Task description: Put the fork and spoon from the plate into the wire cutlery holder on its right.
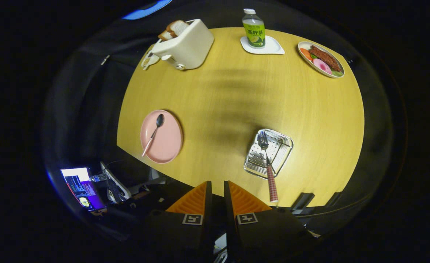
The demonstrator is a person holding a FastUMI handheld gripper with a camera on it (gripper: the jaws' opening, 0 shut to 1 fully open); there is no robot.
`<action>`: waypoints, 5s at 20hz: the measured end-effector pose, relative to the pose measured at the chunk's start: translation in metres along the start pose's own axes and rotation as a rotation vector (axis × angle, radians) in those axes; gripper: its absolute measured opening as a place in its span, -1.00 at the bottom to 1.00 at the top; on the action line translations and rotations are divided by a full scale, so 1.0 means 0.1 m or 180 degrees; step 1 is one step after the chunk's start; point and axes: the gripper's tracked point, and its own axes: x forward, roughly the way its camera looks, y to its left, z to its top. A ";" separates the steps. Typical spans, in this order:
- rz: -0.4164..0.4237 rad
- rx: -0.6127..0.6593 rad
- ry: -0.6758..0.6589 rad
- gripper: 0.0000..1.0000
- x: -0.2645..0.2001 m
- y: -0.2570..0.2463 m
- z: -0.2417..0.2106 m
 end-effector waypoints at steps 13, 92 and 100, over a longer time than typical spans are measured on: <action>0.0822 0.0291 0.0106 -0.27 1.18 2.07 -0.01; -0.0431 0.0519 0.2364 -0.44 0.28 -1.27 -0.29; -0.0148 0.0461 0.0928 0.74 0.19 -1.11 0.08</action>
